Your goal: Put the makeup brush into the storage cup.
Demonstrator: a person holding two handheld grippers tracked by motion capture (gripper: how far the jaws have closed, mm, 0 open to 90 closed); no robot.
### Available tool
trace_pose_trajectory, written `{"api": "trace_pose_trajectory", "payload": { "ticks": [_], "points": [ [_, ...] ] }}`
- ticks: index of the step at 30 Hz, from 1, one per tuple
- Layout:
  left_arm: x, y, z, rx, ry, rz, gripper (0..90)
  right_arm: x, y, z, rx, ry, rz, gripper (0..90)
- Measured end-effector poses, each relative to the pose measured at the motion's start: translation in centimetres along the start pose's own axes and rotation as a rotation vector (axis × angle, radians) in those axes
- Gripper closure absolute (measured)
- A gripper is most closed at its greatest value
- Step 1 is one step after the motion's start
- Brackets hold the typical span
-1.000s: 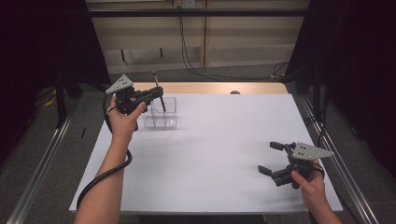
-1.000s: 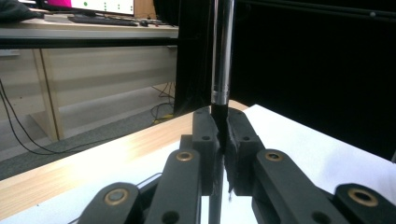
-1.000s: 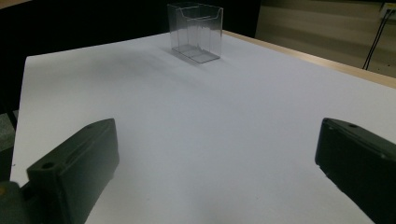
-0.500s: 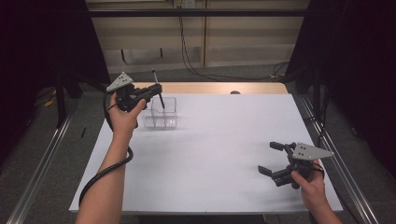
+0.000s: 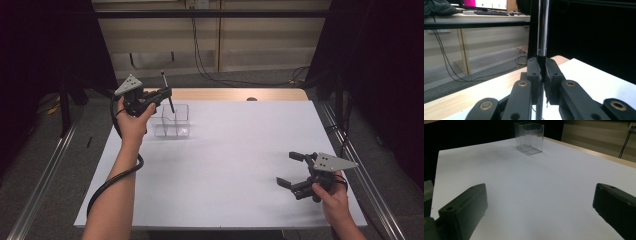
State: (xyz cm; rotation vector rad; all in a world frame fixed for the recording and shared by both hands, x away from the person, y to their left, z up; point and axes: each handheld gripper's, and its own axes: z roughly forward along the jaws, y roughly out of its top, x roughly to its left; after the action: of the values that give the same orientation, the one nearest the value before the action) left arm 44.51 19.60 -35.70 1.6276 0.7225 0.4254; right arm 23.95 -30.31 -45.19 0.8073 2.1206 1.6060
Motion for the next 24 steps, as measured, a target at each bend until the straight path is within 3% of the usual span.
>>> {"api": "trace_pose_trajectory", "payload": {
  "ticks": [15, 24],
  "points": [
    [0.75, -0.76, 0.12, 0.013, 0.068, 0.005, 83.8, 0.03, -0.04, 0.05, 0.001, 0.001, -0.001, 0.0],
    [0.9, -0.93, 0.26, 0.02, 0.082, 0.014, 83.7, 0.01, -0.04, 0.0, 0.001, 0.002, -0.001, 0.0]
  ]
}}
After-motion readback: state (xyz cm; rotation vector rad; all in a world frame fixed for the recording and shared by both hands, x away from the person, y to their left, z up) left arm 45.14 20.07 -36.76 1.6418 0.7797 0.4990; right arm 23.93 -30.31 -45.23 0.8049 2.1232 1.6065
